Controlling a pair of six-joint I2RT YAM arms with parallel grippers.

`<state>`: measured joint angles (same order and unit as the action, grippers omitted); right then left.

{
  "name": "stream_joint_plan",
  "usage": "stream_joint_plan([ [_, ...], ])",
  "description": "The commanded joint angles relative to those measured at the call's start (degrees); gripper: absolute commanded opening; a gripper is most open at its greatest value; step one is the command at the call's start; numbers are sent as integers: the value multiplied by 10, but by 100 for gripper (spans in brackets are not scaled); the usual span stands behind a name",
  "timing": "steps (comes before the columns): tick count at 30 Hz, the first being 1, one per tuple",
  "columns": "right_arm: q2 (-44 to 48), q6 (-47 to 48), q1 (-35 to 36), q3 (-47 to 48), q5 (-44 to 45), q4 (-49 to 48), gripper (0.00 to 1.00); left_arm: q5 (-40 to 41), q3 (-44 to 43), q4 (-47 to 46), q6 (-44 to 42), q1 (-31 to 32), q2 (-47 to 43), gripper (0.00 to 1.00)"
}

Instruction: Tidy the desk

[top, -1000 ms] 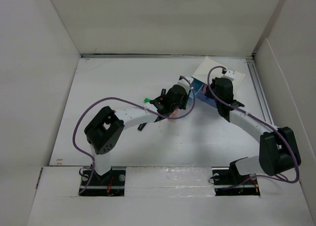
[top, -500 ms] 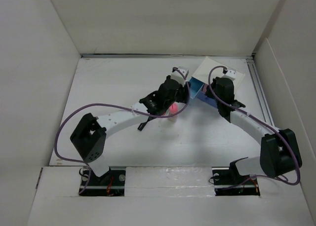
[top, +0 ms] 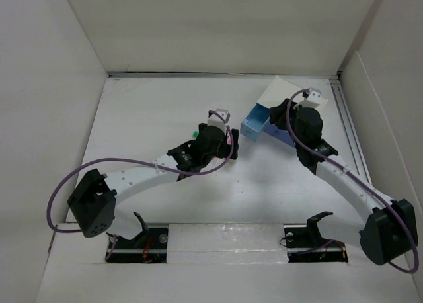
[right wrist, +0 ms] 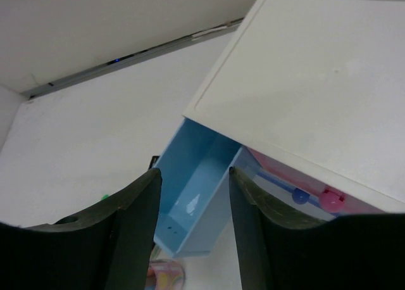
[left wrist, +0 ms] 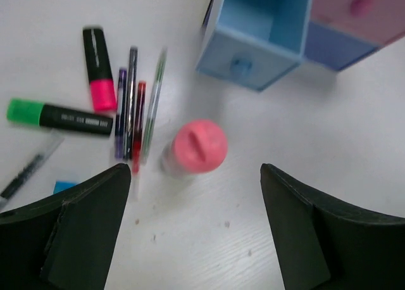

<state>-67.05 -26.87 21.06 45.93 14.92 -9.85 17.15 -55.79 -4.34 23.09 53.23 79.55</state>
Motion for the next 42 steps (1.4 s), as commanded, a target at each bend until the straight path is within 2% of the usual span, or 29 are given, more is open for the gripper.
stream_joint_plan([
  [1, 46, 10, 23, -8, -16, -11, 54, -16, 10, 3, 28, 2, 15, 77],
  [6, 113, 25, 36, -30, -23, -4, 58, -24, -15, 2, 20, 2, 42, 68],
  [11, 157, 29, 47, -52, -31, -10, 60, -25, -40, 6, 13, 2, 75, 67],
  [19, 139, 34, 52, -50, -41, -11, 60, 7, -83, 21, -2, 2, 125, 66],
  [28, 133, 35, 57, -52, -44, -14, 59, 26, -114, 40, -19, 2, 157, 54],
  [32, 128, 31, 57, -52, -45, -16, 59, 23, -109, 42, -17, 2, 156, 44],
  [37, 129, 31, 57, -51, -40, -14, 60, 23, -97, 42, -13, 2, 147, 45],
  [40, 128, 31, 57, -51, -32, -12, 60, 20, -95, 42, -11, 2, 141, 27],
  [41, 128, 31, 57, -51, -32, -12, 59, 11, -96, 56, -10, 2, 138, 18],
  [42, 126, 31, 57, -51, -32, -11, 59, 6, -99, 60, -10, 2, 135, 15],
])
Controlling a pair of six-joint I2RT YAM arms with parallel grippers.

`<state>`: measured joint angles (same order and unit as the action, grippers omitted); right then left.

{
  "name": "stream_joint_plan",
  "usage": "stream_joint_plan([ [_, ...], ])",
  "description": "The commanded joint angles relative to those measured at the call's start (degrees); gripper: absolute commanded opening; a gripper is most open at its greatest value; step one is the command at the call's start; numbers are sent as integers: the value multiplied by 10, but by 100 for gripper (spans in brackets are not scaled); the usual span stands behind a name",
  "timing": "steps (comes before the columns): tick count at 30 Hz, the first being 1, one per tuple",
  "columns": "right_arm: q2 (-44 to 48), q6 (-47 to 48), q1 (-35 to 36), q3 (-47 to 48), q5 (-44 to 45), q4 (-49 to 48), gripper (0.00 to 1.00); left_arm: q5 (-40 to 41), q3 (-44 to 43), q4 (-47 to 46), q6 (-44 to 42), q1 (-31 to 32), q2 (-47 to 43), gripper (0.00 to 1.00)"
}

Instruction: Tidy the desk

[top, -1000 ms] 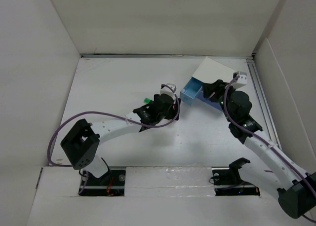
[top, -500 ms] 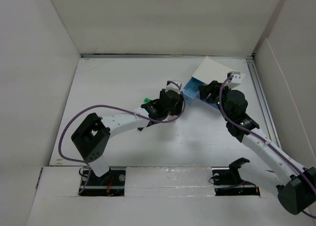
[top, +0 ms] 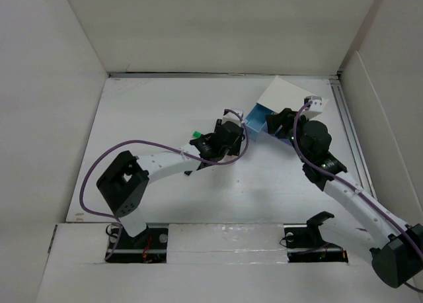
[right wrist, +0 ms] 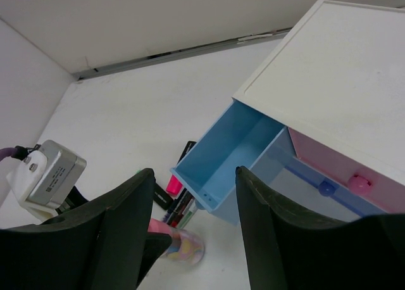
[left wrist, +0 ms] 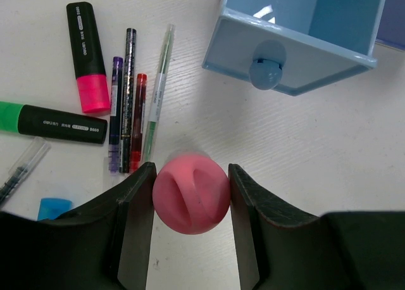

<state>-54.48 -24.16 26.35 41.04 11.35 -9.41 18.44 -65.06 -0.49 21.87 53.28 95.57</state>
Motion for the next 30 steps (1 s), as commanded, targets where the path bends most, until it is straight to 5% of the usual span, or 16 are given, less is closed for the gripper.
stream_joint_plan([
  [1, 1, 3, 5, -1, 3, -14, 59, -6, -11, 27, 1, 9, -37, 13],
  [9, 9, 4, 5, 0, 13, -5, 59, 21, -40, 99, 1, 54, -149, 6],
  [17, 25, 0, -1, -3, 18, -2, 59, 36, -31, 46, 8, 54, -263, 6],
  [30, 77, -2, -23, -18, 46, 15, 59, 46, -196, -94, -82, 27, -94, 5],
])
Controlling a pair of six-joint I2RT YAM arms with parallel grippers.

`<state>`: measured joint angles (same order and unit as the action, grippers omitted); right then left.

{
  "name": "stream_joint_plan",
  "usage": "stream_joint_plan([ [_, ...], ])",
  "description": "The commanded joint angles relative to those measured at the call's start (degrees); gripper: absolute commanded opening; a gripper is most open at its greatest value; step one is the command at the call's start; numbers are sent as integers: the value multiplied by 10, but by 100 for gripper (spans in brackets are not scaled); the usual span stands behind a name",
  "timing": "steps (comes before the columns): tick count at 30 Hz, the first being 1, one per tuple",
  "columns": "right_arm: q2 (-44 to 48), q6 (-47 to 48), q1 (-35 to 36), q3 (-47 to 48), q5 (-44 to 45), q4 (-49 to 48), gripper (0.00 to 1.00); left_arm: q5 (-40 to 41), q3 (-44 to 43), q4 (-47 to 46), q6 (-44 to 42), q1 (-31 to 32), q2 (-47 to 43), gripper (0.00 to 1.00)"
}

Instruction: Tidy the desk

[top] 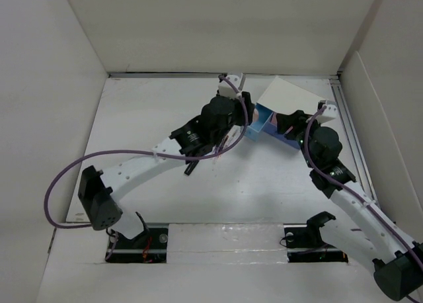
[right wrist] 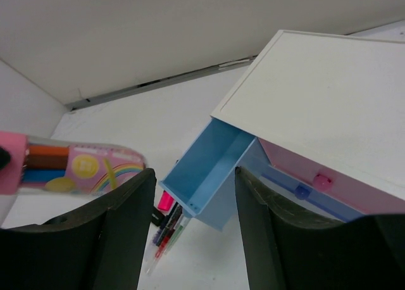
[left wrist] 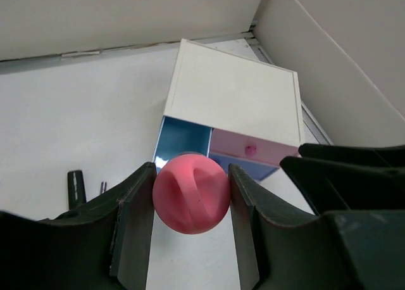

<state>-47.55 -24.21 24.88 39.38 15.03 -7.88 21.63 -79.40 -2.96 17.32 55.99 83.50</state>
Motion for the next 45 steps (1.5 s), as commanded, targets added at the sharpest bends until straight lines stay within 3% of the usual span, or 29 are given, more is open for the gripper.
stream_joint_plan([
  [1, 10, -1, -9, -2, 10, 1, 59, 15, -59, -81, -40, 0, 38, 5],
  [6, 35, -3, -14, -8, 14, 4, 59, 19, -83, -129, -69, -12, 109, 4],
  [21, 40, -5, -25, -9, 0, 8, 59, -11, -88, -247, -113, -18, 209, 3],
  [45, 23, -3, -25, -11, -11, 1, 59, -3, 13, -350, -115, -18, 232, 8],
])
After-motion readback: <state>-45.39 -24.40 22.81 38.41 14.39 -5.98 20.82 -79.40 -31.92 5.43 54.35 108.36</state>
